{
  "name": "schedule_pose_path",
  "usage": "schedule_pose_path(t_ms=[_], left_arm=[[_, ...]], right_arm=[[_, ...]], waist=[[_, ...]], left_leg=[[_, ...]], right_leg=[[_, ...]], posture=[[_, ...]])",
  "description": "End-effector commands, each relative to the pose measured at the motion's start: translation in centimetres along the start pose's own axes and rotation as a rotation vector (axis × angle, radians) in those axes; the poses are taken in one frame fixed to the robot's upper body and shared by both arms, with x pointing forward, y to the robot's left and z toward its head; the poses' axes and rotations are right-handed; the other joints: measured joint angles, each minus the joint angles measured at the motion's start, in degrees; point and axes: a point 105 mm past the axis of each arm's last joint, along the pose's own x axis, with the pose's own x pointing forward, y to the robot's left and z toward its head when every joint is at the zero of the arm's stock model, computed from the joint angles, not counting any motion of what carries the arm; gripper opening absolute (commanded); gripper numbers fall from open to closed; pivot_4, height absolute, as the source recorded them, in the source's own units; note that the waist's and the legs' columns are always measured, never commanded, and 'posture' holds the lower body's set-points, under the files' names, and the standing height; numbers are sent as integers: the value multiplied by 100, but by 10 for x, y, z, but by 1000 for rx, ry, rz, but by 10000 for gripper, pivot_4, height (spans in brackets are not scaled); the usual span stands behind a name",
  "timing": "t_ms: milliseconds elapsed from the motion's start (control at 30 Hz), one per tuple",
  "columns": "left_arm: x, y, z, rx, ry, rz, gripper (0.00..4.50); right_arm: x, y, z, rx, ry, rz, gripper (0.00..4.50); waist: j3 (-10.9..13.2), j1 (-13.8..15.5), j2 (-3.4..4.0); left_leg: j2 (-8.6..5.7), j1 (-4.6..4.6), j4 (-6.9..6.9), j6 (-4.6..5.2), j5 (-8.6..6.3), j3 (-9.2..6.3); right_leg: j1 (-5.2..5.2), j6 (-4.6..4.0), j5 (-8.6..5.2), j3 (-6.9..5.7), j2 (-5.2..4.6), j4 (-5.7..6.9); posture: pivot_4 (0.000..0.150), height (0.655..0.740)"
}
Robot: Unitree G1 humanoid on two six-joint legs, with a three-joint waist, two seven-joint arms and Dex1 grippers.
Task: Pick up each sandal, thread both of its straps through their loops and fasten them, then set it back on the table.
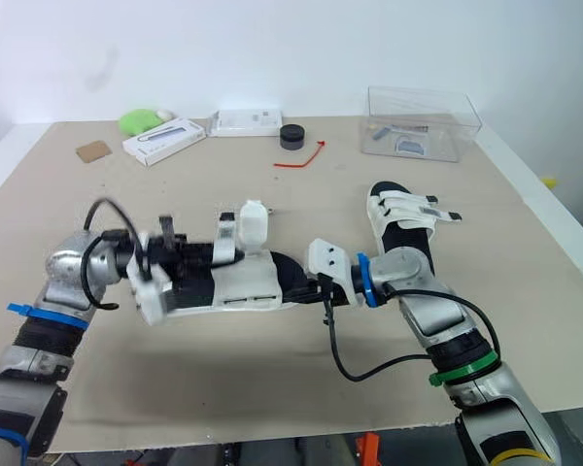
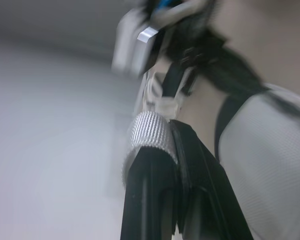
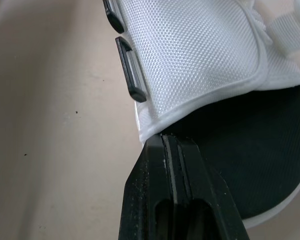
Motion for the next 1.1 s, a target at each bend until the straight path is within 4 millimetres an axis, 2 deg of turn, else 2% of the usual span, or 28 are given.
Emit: schedule_pose_path(t_ms=[33,100,433,600,800,867,933,967,1100], left_arm=[[-2,1,6,162,-61,-48,388],[-1,-4,3,174,-54,-118,388],[-5,2,-19,319,28,-204,388],[-5,13,-36,415,95,-158,388],[-8,6,-31,466,16,-124,388],[-11,7,-25,434,-11,-103,5694],[-12,7,-22,447,-28,-97,12906],[-13,7,-21,465,-33,-97,19074],[-15,8,-25,513,-16,-85,37417]], right_arm=[[-2,-4,10,-47,-17,7,0],[-1,-5,10,-56,-11,19,0],[-3,-5,11,-48,-13,29,0],[-2,-4,10,-47,-13,32,0],[-3,-4,10,-47,-11,35,0],[-4,-4,9,-46,-9,35,0],[-4,-4,9,-45,-8,37,0],[-4,-4,9,-45,-7,39,0],[-2,-5,9,-47,-8,44,0]], waist=[[0,-2,0],[0,-6,0],[0,-10,0],[0,-11,-1],[0,-15,0],[0,-14,-1],[0,-15,-1],[-1,-14,-1],[-2,-10,-2]], left_leg=[[0,0,0,0,0,3],[2,0,0,0,0,7],[17,-1,-1,8,-5,14],[23,1,-1,8,-5,19],[26,4,-5,8,-6,23],[24,4,-6,8,-6,27],[23,3,-6,8,-6,34],[21,3,-6,8,-6,36],[8,3,-6,9,-6,38]], right_leg=[[0,2,1,3,0,0],[-1,2,2,7,0,0],[-3,2,4,10,0,-1],[-3,-13,15,10,-3,1],[-7,-11,15,9,-10,4],[-8,-12,16,7,-15,4],[-10,-14,17,3,-24,4],[-11,-15,18,0,-29,4],[-10,-14,17,-6,-44,5]], posture=[[1500,7400],[1500,7400],[1500,7400],[1500,7400],[1500,7400],[1500,7400],[1500,7400],[1500,7400],[1500,7400]])
